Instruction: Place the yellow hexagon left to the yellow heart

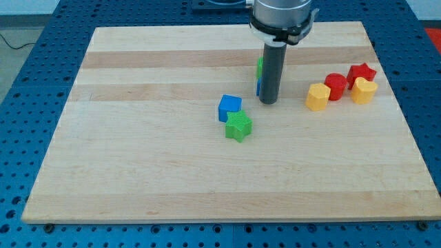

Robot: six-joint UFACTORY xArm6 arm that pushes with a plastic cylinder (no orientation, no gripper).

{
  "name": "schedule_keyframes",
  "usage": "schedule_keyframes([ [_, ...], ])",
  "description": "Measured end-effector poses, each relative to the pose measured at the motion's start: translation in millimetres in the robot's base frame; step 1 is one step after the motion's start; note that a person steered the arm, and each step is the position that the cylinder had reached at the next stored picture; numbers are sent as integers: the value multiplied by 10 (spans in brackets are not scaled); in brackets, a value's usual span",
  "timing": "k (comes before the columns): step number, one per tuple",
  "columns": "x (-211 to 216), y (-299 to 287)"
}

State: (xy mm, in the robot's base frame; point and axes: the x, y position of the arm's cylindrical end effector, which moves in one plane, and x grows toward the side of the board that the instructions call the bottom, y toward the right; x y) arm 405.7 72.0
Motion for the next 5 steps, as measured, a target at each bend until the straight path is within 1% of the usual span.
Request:
schedule_keyframes([
  [3,64,615],
  [5,391,771],
])
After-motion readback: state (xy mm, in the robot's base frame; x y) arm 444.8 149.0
